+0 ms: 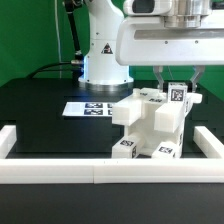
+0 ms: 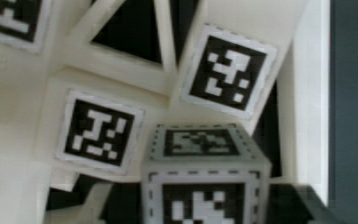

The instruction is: Assemble chair

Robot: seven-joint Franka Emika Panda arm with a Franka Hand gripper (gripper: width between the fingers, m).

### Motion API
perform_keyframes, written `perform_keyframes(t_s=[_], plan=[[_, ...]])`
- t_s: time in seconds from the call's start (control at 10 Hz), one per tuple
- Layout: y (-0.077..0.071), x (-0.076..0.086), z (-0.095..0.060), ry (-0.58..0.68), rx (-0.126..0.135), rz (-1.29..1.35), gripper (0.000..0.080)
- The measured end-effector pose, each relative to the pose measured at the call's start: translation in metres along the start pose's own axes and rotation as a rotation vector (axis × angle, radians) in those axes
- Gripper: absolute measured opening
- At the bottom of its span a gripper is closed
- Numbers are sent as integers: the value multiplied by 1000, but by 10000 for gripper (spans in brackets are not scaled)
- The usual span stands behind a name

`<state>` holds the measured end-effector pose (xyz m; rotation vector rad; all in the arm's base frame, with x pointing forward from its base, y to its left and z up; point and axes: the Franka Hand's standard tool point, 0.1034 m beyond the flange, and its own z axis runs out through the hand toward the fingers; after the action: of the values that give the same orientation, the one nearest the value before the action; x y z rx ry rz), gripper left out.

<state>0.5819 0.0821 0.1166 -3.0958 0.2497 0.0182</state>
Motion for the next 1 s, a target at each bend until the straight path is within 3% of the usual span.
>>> perform_keyframes(t_s=[1.0], plan=[[2, 1, 0, -28, 43, 953, 288]])
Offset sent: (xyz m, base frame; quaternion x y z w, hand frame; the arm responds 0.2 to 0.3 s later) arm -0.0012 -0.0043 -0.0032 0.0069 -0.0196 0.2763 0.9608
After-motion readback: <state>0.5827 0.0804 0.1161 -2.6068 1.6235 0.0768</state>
